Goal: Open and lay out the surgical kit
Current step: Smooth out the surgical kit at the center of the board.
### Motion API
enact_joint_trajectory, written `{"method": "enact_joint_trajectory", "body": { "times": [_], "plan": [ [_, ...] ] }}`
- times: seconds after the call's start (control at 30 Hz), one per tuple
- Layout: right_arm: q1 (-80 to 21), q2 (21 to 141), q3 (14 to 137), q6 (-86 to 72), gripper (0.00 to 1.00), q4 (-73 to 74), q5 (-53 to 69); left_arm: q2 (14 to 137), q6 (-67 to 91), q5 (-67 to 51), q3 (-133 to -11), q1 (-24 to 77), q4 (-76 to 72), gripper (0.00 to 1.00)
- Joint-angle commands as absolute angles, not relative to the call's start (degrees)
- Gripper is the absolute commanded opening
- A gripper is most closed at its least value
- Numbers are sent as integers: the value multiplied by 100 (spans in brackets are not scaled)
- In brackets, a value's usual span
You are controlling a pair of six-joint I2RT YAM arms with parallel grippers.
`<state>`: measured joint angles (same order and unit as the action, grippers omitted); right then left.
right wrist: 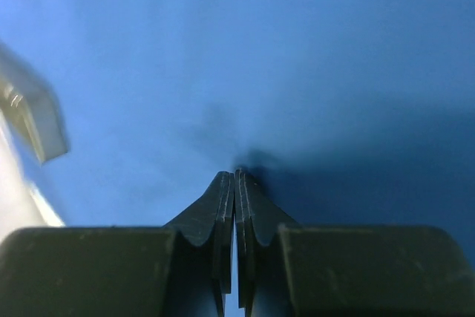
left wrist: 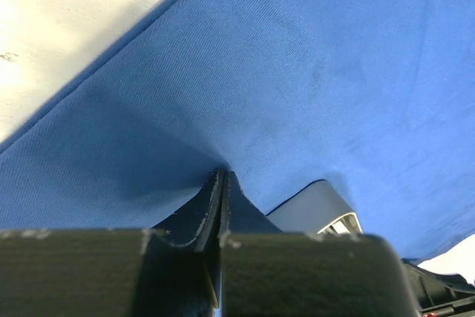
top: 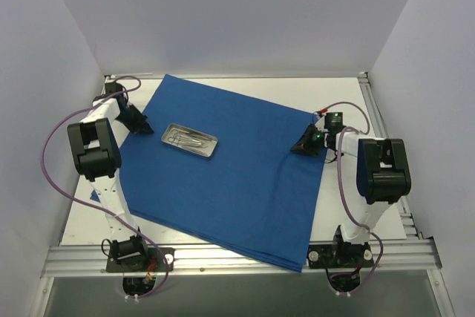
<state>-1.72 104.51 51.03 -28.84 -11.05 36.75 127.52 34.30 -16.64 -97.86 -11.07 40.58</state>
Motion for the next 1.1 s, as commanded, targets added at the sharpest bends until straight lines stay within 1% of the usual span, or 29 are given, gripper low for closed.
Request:
{"method": "enact_joint_trajectory", "body": {
  "times": [0.0, 0.03, 0.13, 0.23, 0.27, 0.4, 0.6, 0.7, 0.73, 0.87, 1.0, 1.07],
  "plan": [
    [359, 9994, 4956, -2339, 0, 226, 1920, 12955, 3375, -1327, -9712, -1063, 4139, 2],
    [413, 9915, 4992, -2303, 0, 385, 1220, 12955, 3366, -1310, -9695, -1063, 4140, 2],
    [527, 9668, 5263, -2172, 0, 912, 328, 12902, 3358, -1283, -9624, -1063, 4087, 2],
    [519, 9677, 5746, -1996, 0, 949, 648, 12894, 3349, -1353, -9677, -1055, 4131, 2],
    [510, 9677, 5861, -1995, 0, 862, 1103, 12859, 3357, -1371, -9685, -1055, 4122, 2],
    [422, 9791, 6319, -2074, 0, 431, 2161, 12735, 3340, -1310, -9650, -1037, 4096, 2],
    [439, 10484, 6899, -2100, 0, 115, 2522, 12726, 3349, -1345, -9615, -1037, 4069, 2],
    [510, 11047, 7057, -2214, 0, 53, 2777, 12762, 3366, -1353, -9633, -1037, 4078, 2],
    [518, 11231, 7040, -2241, 0, 53, 2786, 12779, 3375, -1345, -9642, -1037, 4087, 2],
    [685, 11355, 6777, -2180, 0, 96, 2418, 12832, 3384, -1336, -9633, -1046, 4069, 2],
    [1228, 11145, 6399, -2039, 0, 211, 2058, 12858, 3384, -1240, -9580, -1046, 4052, 2],
    [1362, 10969, 6328, -1925, 0, 412, 1533, 12867, 3384, -1178, -9545, -1037, 4034, 2]
  ]
}}
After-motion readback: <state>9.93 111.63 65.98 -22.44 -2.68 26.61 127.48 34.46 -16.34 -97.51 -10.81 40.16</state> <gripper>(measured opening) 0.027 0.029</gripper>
